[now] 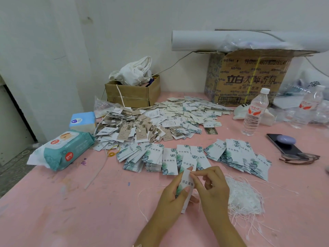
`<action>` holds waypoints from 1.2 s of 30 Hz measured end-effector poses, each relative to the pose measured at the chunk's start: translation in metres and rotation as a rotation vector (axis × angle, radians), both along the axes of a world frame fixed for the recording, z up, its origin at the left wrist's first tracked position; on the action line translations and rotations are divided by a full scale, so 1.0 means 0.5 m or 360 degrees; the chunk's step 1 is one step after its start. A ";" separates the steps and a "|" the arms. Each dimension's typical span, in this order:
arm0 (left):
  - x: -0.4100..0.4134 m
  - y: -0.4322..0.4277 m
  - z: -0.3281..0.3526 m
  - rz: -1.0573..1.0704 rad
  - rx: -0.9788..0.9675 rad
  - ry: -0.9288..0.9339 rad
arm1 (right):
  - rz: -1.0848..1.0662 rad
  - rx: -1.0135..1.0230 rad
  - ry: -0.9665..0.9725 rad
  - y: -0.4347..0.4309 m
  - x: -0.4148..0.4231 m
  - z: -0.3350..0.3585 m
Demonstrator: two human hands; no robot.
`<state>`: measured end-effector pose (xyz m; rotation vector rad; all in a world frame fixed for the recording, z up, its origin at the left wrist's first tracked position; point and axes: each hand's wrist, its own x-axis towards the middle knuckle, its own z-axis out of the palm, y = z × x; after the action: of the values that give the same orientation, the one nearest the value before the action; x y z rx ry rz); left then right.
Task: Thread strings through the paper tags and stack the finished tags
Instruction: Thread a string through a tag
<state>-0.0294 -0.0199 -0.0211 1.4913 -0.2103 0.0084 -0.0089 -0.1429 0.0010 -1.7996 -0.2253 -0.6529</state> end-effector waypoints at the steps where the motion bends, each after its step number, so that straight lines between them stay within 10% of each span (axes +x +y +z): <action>1: 0.000 0.000 0.001 0.0000 0.0004 -0.0003 | 0.0044 0.0049 0.0036 0.001 0.002 0.001; 19: -0.009 0.007 0.022 -0.0014 0.0172 -0.0078 | 0.0634 0.0771 0.1028 -0.014 0.006 0.022; 36: 0.009 0.026 0.025 0.0308 -0.0435 0.0367 | 0.0842 0.0771 0.1141 -0.008 0.011 0.011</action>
<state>-0.0249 -0.0069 -0.0084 1.2230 0.1185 0.0198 -0.0033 -0.1468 0.0064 -1.3166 -0.0387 0.3073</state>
